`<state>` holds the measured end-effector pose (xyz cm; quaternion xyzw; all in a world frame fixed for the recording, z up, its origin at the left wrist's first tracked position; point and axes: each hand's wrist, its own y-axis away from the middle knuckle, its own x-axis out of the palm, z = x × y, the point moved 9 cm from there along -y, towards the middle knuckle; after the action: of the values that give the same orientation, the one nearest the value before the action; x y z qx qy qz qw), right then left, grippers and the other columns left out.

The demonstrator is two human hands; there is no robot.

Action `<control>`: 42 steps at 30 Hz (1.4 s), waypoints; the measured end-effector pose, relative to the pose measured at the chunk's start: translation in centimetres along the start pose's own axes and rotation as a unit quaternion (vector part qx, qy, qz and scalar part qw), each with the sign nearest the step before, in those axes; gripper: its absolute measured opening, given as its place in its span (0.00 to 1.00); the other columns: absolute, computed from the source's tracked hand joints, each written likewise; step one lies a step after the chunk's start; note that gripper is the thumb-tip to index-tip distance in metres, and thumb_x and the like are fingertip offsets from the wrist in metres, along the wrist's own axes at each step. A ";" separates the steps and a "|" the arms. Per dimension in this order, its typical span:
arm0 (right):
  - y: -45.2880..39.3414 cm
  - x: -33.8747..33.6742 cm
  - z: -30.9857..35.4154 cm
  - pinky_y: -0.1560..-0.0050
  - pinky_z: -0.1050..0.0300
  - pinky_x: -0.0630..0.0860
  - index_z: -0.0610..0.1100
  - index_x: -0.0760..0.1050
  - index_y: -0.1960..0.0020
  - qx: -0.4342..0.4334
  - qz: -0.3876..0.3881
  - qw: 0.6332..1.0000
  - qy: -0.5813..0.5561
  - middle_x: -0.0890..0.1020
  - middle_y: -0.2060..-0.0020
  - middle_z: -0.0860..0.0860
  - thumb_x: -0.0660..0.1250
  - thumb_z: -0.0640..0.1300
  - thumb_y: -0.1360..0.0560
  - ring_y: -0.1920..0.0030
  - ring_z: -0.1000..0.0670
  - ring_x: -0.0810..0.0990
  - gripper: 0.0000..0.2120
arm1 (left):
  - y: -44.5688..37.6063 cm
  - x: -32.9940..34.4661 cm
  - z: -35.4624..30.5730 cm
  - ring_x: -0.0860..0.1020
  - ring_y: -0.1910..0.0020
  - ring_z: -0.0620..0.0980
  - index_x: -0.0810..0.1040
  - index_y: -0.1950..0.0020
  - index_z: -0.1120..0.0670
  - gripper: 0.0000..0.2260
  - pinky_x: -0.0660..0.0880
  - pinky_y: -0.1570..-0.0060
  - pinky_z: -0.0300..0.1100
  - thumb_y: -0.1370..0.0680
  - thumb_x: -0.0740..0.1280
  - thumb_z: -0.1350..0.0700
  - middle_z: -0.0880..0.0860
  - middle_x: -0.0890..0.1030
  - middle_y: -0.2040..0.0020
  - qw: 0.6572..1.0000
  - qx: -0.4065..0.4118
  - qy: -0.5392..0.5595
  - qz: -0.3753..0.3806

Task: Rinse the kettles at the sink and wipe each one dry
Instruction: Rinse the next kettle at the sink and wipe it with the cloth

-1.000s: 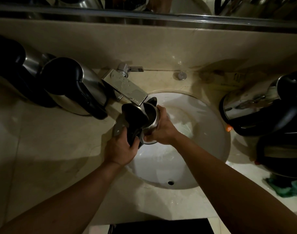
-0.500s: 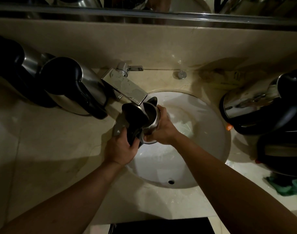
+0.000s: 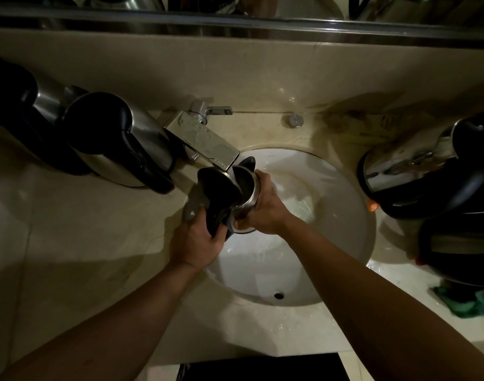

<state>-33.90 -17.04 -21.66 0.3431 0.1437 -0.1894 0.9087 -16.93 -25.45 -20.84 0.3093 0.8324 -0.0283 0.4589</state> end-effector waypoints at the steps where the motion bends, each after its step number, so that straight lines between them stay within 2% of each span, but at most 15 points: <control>1: 0.0 0.0 0.0 0.32 0.44 0.77 0.48 0.52 0.22 0.001 0.000 1.000 0.001 0.66 0.32 0.49 0.82 0.47 0.48 0.30 0.45 0.69 0.62 | -0.1 0.1 0.1 0.81 0.53 0.67 0.77 0.37 0.55 0.26 0.79 0.58 0.52 0.30 0.67 0.42 0.63 0.83 0.51 1.000 -0.002 0.000 0.000; 5: -0.1 0.0 -0.1 0.32 0.43 0.76 0.50 0.50 0.21 0.010 -0.001 1.000 0.009 0.65 0.29 0.45 0.83 0.48 0.48 0.29 0.43 0.68 0.64 | -0.1 0.3 0.4 0.81 0.53 0.65 0.75 0.39 0.53 0.27 0.80 0.57 0.54 0.31 0.63 0.38 0.61 0.83 0.52 1.000 -0.007 0.002 0.008; 9: -0.2 0.0 -0.2 0.32 0.43 0.76 0.51 0.50 0.21 0.010 0.003 1.000 0.002 0.65 0.29 0.45 0.85 0.43 0.45 0.29 0.43 0.68 0.63 | -0.1 0.2 0.3 0.81 0.54 0.65 0.76 0.39 0.54 0.26 0.81 0.59 0.53 0.31 0.64 0.39 0.61 0.83 0.53 1.000 -0.002 -0.001 0.003; 13: -0.2 0.0 -0.2 0.32 0.42 0.76 0.54 0.50 0.22 0.009 -0.001 1.000 0.004 0.64 0.29 0.45 0.83 0.48 0.49 0.29 0.43 0.68 0.64 | -0.2 0.2 0.2 0.81 0.55 0.65 0.76 0.40 0.54 0.26 0.81 0.60 0.55 0.31 0.63 0.38 0.61 0.83 0.53 1.000 0.002 -0.006 0.008; 19: -0.5 -0.2 -0.3 0.35 0.53 0.74 0.48 0.48 0.20 -0.002 0.004 1.000 -0.002 0.64 0.29 0.46 0.85 0.38 0.41 0.32 0.48 0.66 0.62 | -0.1 0.1 0.0 0.81 0.55 0.66 0.77 0.39 0.56 0.30 0.80 0.59 0.53 0.31 0.61 0.36 0.63 0.83 0.52 1.000 0.003 -0.007 0.007; 25: -0.4 -0.2 -0.8 0.37 0.56 0.73 0.49 0.47 0.19 0.002 0.010 1.000 -0.012 0.61 0.36 0.53 0.84 0.35 0.39 0.34 0.50 0.65 0.62 | 0.0 -0.1 -0.5 0.81 0.59 0.67 0.79 0.46 0.60 0.22 0.75 0.63 0.48 0.30 0.70 0.45 0.65 0.82 0.56 1.000 0.002 -0.023 0.015; 29: -0.2 -0.1 -1.1 0.33 0.48 0.77 0.52 0.48 0.21 0.001 0.007 1.000 -0.023 0.64 0.32 0.50 0.84 0.37 0.42 0.30 0.45 0.68 0.62 | -0.1 0.0 -0.6 0.81 0.61 0.66 0.78 0.49 0.60 0.22 0.78 0.65 0.50 0.32 0.69 0.43 0.64 0.82 0.57 0.999 0.008 -0.040 0.018; 36: -0.4 0.0 -1.0 0.34 0.51 0.76 0.49 0.47 0.20 0.001 0.011 1.000 -0.017 0.66 0.32 0.49 0.84 0.35 0.41 0.31 0.46 0.69 0.62 | -0.1 0.1 -0.1 0.81 0.58 0.66 0.78 0.41 0.59 0.27 0.80 0.62 0.52 0.31 0.67 0.41 0.64 0.82 0.54 0.999 0.003 -0.035 0.017; 38: -0.5 -0.1 -1.0 0.33 0.49 0.76 0.50 0.47 0.20 0.008 0.007 1.000 -0.008 0.65 0.30 0.48 0.85 0.37 0.41 0.30 0.45 0.69 0.63 | -0.1 0.1 0.0 0.81 0.55 0.66 0.77 0.38 0.59 0.29 0.81 0.60 0.54 0.31 0.67 0.40 0.64 0.82 0.52 1.000 -0.003 -0.025 0.017; 42: -0.8 0.0 -0.8 0.34 0.48 0.76 0.53 0.47 0.20 0.020 0.005 1.000 0.022 0.63 0.28 0.45 0.86 0.42 0.43 0.31 0.44 0.68 0.64 | -0.1 -0.2 -0.1 0.81 0.54 0.67 0.77 0.37 0.58 0.32 0.81 0.59 0.55 0.31 0.62 0.37 0.64 0.82 0.52 1.000 -0.009 -0.016 0.006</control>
<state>-34.34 -17.10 -22.70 0.3661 0.1581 -0.1805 0.8991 -16.94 -25.56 -20.65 0.3093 0.8235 -0.0231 0.4751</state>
